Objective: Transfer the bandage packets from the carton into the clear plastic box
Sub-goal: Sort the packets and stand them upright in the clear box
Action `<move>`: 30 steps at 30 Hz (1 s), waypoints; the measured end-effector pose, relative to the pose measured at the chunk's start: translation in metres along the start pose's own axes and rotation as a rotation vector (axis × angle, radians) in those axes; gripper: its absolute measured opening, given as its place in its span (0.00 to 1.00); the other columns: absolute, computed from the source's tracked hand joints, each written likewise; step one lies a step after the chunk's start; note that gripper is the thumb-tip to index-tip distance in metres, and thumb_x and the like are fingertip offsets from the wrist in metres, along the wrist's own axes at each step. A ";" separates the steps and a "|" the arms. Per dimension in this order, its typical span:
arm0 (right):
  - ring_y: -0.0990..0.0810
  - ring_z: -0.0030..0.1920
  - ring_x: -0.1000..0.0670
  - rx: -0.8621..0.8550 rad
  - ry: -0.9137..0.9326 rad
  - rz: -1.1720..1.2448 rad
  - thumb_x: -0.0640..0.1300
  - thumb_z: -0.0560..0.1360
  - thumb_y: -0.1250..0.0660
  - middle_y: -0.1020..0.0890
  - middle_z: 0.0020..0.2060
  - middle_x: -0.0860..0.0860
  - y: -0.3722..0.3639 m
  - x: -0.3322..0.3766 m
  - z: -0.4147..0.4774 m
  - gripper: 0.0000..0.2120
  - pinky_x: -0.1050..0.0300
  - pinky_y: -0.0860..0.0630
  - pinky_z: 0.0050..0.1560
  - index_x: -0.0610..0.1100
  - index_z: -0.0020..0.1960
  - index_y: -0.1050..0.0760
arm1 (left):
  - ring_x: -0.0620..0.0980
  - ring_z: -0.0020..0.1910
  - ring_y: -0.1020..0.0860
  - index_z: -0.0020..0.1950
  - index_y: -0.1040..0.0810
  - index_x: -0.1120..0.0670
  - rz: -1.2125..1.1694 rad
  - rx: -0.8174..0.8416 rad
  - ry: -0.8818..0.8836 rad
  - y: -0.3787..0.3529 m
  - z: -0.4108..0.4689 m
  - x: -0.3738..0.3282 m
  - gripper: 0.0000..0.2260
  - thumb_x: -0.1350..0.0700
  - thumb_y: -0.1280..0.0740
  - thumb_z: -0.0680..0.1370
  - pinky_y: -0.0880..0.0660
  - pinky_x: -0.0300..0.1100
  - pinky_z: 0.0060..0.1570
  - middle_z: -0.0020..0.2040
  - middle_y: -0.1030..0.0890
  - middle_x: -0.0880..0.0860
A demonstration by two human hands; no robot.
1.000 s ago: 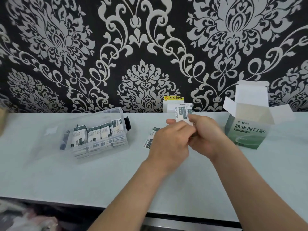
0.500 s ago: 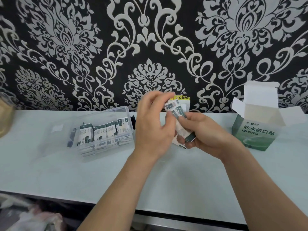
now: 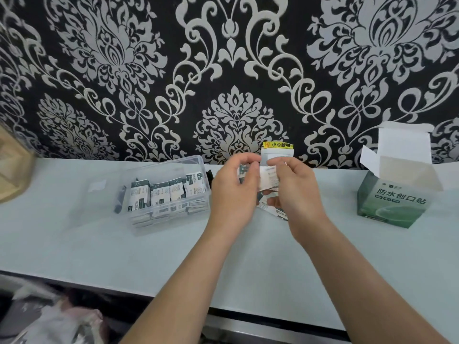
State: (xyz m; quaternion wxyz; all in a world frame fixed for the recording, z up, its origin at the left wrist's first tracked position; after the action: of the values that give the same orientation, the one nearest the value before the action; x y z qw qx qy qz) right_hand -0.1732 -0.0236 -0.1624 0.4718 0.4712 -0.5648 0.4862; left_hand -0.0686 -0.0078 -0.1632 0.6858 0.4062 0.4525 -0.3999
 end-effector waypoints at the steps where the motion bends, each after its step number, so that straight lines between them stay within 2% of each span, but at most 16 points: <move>1: 0.21 0.36 0.50 -0.018 0.016 0.010 0.41 0.81 0.45 0.19 0.45 0.46 -0.005 -0.002 -0.002 0.10 0.60 0.25 0.29 0.46 0.53 0.25 | 0.47 0.31 0.25 0.49 0.21 0.46 0.008 0.010 -0.020 -0.003 -0.001 0.000 0.06 0.56 0.36 0.79 0.27 0.46 0.32 0.38 0.20 0.44; 3: 0.19 0.43 0.48 -0.029 0.005 0.047 0.43 0.81 0.45 0.19 0.47 0.47 -0.014 -0.004 -0.003 0.10 0.54 0.23 0.37 0.48 0.57 0.26 | 0.48 0.36 0.21 0.50 0.21 0.47 0.023 0.010 -0.061 -0.007 -0.003 0.000 0.05 0.56 0.35 0.78 0.24 0.48 0.37 0.43 0.19 0.44; 4: 0.20 0.42 0.48 -0.026 -0.006 0.070 0.43 0.81 0.45 0.19 0.46 0.47 -0.015 -0.004 -0.003 0.10 0.54 0.24 0.37 0.49 0.58 0.27 | 0.48 0.38 0.20 0.50 0.21 0.47 0.034 0.005 -0.068 -0.006 -0.003 -0.001 0.04 0.55 0.34 0.78 0.22 0.49 0.39 0.44 0.18 0.44; 5: 0.21 0.40 0.48 -0.018 -0.006 0.092 0.41 0.81 0.44 0.20 0.43 0.47 -0.014 -0.003 -0.002 0.10 0.55 0.25 0.35 0.48 0.57 0.27 | 0.47 0.37 0.20 0.50 0.22 0.46 0.050 0.001 -0.061 -0.005 -0.003 -0.001 0.04 0.55 0.33 0.77 0.21 0.49 0.40 0.43 0.18 0.43; 7: 0.22 0.36 0.51 0.005 0.021 0.103 0.36 0.79 0.43 0.20 0.43 0.45 -0.007 0.002 0.000 0.10 0.60 0.26 0.29 0.47 0.52 0.24 | 0.41 0.34 0.22 0.48 0.21 0.45 0.078 -0.009 -0.043 0.001 -0.001 -0.002 0.04 0.54 0.30 0.75 0.23 0.41 0.39 0.39 0.19 0.42; 9: 0.21 0.35 0.52 0.016 0.025 0.122 0.34 0.79 0.40 0.19 0.46 0.42 0.002 0.007 0.002 0.10 0.62 0.25 0.29 0.45 0.46 0.24 | 0.43 0.33 0.24 0.47 0.20 0.45 0.067 0.032 0.000 0.008 0.001 -0.003 0.06 0.53 0.27 0.73 0.26 0.41 0.36 0.38 0.20 0.43; 10: 0.20 0.36 0.51 0.012 0.017 0.138 0.33 0.78 0.40 0.19 0.48 0.41 0.006 0.009 0.003 0.09 0.62 0.24 0.29 0.44 0.45 0.24 | 0.45 0.31 0.24 0.48 0.20 0.45 0.068 0.072 0.030 0.011 0.002 -0.004 0.08 0.54 0.26 0.72 0.25 0.43 0.34 0.39 0.19 0.44; 12: 0.20 0.37 0.50 0.012 0.007 0.133 0.33 0.79 0.40 0.20 0.49 0.40 0.010 0.009 0.006 0.08 0.63 0.24 0.30 0.42 0.45 0.25 | 0.45 0.30 0.24 0.52 0.20 0.44 0.111 0.156 0.067 0.014 0.002 -0.005 0.12 0.56 0.24 0.71 0.25 0.40 0.31 0.41 0.18 0.46; 14: 0.19 0.40 0.49 0.040 0.019 0.086 0.33 0.79 0.41 0.21 0.50 0.40 0.010 0.007 0.008 0.09 0.63 0.23 0.31 0.43 0.46 0.25 | 0.44 0.37 0.20 0.55 0.21 0.45 0.168 0.218 0.061 0.017 0.003 -0.003 0.16 0.58 0.24 0.71 0.23 0.38 0.38 0.46 0.17 0.47; 16: 0.18 0.42 0.49 0.091 0.045 0.030 0.33 0.79 0.43 0.21 0.50 0.41 0.007 0.007 0.007 0.12 0.60 0.22 0.35 0.45 0.49 0.24 | 0.46 0.46 0.20 0.58 0.22 0.46 0.216 0.247 0.024 0.019 0.003 -0.001 0.17 0.60 0.26 0.72 0.22 0.42 0.47 0.50 0.18 0.47; 19: 0.19 0.35 0.58 0.143 0.071 -0.094 0.34 0.81 0.45 0.23 0.48 0.50 -0.002 0.007 0.003 0.13 0.61 0.20 0.40 0.46 0.56 0.26 | 0.46 0.50 0.21 0.61 0.23 0.48 0.246 0.239 -0.006 0.020 0.001 -0.001 0.18 0.63 0.30 0.74 0.23 0.43 0.49 0.54 0.20 0.48; 21: 0.20 0.32 0.63 0.148 0.112 -0.158 0.34 0.81 0.47 0.24 0.49 0.50 -0.006 0.008 0.001 0.14 0.67 0.22 0.35 0.46 0.60 0.27 | 0.44 0.46 0.21 0.61 0.23 0.48 0.165 0.237 0.024 0.020 -0.001 -0.004 0.17 0.65 0.32 0.76 0.24 0.41 0.45 0.52 0.20 0.47; 24: 0.21 0.38 0.59 0.099 0.216 -0.204 0.33 0.80 0.45 0.23 0.54 0.50 -0.010 0.011 0.000 0.16 0.68 0.23 0.36 0.47 0.61 0.25 | 0.44 0.38 0.22 0.58 0.22 0.49 -0.069 0.249 0.104 0.023 -0.004 -0.009 0.15 0.67 0.36 0.78 0.23 0.43 0.44 0.47 0.19 0.49; 27: 0.21 0.38 0.57 0.056 0.241 -0.122 0.34 0.78 0.38 0.20 0.52 0.49 -0.013 0.014 -0.001 0.14 0.68 0.24 0.37 0.47 0.59 0.23 | 0.46 0.36 0.19 0.55 0.20 0.50 -0.211 0.192 0.165 0.031 -0.004 -0.013 0.13 0.66 0.39 0.80 0.20 0.40 0.44 0.48 0.17 0.53; 30: 0.19 0.39 0.54 0.069 0.144 0.082 0.33 0.76 0.33 0.17 0.45 0.47 -0.018 0.014 -0.002 0.10 0.66 0.23 0.39 0.41 0.56 0.22 | 0.49 0.38 0.16 0.52 0.19 0.51 -0.212 0.109 0.181 0.046 0.000 -0.012 0.14 0.67 0.39 0.80 0.19 0.39 0.42 0.49 0.16 0.54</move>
State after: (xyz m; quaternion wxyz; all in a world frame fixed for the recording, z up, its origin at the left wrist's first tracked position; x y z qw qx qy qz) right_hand -0.1570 -0.0236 -0.1470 0.4745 0.4275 -0.5311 0.5568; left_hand -0.0300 0.0103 -0.1430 0.5730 0.4273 0.5305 -0.4557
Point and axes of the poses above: each hand's wrist, its own z-axis towards the middle knuckle, its own y-axis out of the back of the hand, x = y × z, the point moved 2 cm from there along z, towards the middle knuckle
